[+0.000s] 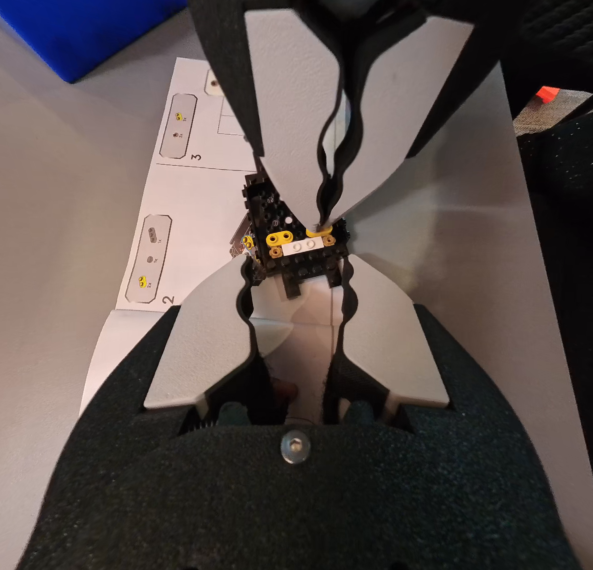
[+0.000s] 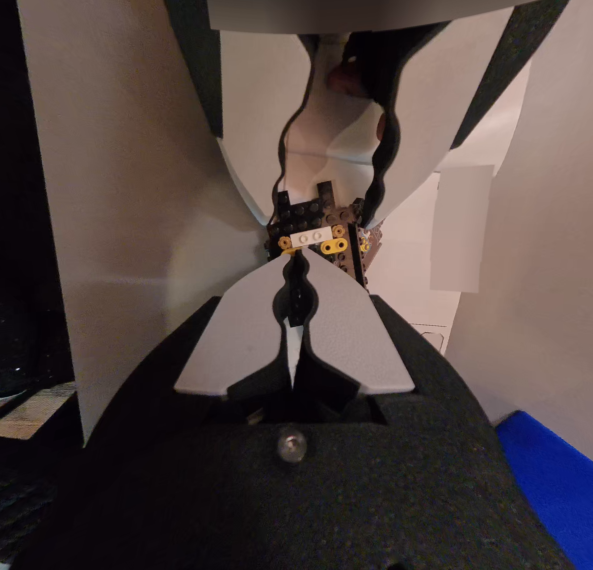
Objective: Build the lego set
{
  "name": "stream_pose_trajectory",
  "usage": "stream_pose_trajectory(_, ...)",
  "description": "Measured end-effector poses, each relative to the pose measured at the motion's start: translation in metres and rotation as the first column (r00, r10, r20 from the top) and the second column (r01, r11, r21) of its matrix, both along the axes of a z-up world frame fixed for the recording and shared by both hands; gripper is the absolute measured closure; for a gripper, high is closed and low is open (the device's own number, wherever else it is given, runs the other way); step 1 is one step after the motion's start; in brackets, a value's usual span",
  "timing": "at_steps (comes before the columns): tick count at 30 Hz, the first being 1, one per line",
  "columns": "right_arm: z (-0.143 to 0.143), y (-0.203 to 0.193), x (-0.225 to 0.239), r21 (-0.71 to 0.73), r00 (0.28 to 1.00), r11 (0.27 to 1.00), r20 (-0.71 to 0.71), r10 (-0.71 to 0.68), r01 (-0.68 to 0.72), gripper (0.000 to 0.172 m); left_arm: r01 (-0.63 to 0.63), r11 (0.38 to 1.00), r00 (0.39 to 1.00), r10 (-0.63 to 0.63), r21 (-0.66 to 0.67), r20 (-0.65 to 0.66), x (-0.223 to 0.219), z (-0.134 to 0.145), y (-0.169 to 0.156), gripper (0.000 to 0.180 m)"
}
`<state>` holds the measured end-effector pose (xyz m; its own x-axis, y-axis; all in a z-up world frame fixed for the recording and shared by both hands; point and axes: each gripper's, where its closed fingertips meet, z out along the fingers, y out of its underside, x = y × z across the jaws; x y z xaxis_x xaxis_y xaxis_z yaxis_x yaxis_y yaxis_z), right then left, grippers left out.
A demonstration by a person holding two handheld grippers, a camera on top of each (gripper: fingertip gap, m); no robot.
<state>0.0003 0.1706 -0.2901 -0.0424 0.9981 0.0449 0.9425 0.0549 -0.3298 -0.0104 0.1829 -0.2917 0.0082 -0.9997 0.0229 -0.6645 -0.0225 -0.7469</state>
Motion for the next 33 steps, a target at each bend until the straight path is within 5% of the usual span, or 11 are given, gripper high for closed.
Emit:
stream_pose_trajectory(9,0.000,0.005,-0.002,0.120,0.999,0.992,-0.026,0.035,-0.031,0.172,0.007,1.000,1.000,-0.007,0.014,0.003,-0.001,0.000,0.000,0.128)
stream_pose_trajectory(14,0.028,0.006,-0.002,0.004,0.977,0.999,-0.209,-0.044,0.045,0.172,0.009,1.000,1.000,-0.009,0.016,0.005,-0.001,0.000,0.000,0.129)
stream_pose_trajectory(28,0.001,-0.001,-0.004,-0.109,0.993,0.993,-0.107,-0.050,0.038,0.172,0.018,1.000,1.000,-0.018,0.017,0.003,-0.001,0.000,-0.001,0.131)
stream_pose_trajectory(33,0.002,0.001,-0.004,-0.082,0.982,0.994,-0.171,-0.084,0.070,0.172,0.011,1.000,1.000,-0.011,0.017,0.005,-0.002,0.002,0.000,0.130)
